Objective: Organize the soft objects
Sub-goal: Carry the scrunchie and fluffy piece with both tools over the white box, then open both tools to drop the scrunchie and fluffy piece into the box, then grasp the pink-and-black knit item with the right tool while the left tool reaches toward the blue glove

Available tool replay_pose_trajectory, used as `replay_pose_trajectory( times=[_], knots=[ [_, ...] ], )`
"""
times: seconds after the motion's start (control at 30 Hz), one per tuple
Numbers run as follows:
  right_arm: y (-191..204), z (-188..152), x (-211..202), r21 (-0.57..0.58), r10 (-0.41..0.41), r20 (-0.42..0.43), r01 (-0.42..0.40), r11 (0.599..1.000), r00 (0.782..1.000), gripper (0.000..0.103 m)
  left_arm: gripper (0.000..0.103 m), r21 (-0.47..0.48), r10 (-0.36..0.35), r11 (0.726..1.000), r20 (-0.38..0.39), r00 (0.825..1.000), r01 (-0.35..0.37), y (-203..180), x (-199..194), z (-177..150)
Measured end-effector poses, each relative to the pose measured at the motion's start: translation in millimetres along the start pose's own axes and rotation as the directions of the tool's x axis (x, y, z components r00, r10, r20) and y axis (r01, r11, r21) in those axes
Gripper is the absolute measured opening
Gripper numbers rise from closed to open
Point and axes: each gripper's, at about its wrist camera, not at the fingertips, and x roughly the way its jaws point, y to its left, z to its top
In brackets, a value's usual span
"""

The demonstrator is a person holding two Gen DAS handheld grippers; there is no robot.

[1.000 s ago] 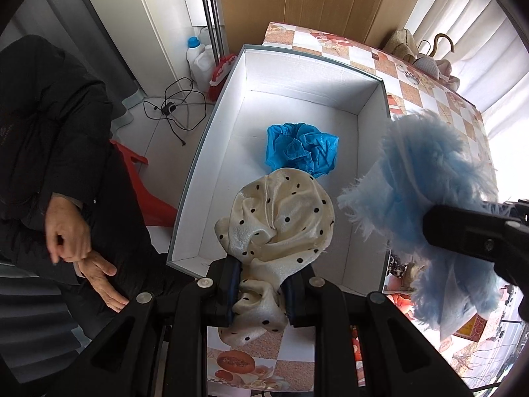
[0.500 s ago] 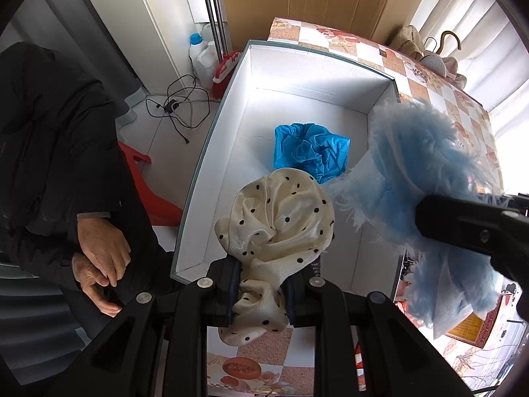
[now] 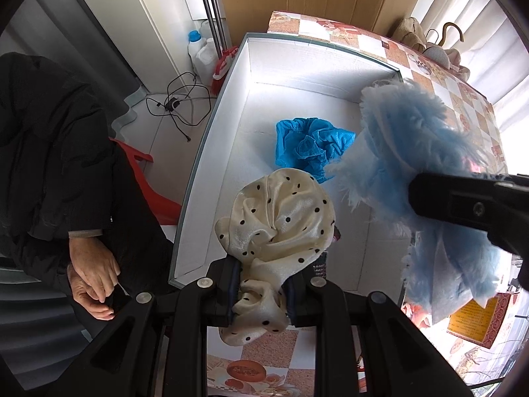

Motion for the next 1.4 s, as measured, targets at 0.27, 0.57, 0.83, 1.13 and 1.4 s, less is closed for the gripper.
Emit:
replay_pose_trajectory(
  times=[0.27,0.57,0.83,1.13,1.4],
  knots=[
    [-4,4,3,0.000,-0.007,-0.007,0.007,1.000,1.000,0.028,0.031,0.006,0.015,1.000,0.004,1.000,-0.015,-5,2,-1],
    [-12,6,-2,0.008,-0.052,-0.014,0.052,0.999,0.999,0.079,0.093,0.007,-0.004,1.000,0.067,0.998,0.004,-5,-7,2],
    [-41,-6,-27,0.046,-0.103,-0.057,0.105,0.993,0.993,0.103,0.103,0.006,-0.067,0.998,0.071,0.995,0.067,-8,-22,2],
    [-131,-44,-91,0.251,-0.072,-0.086,0.091,0.964,0.994,0.103,0.103,0.182,-0.150,0.973,0.050,0.987,0.139,-62,-42,0],
    [-235,-88,-93,0.340,-0.169,-0.199,0.230,0.912,0.965,0.103,0.103,0.317,-0.177,0.933,-0.016,0.984,0.173,-132,-37,-6]
  ],
)
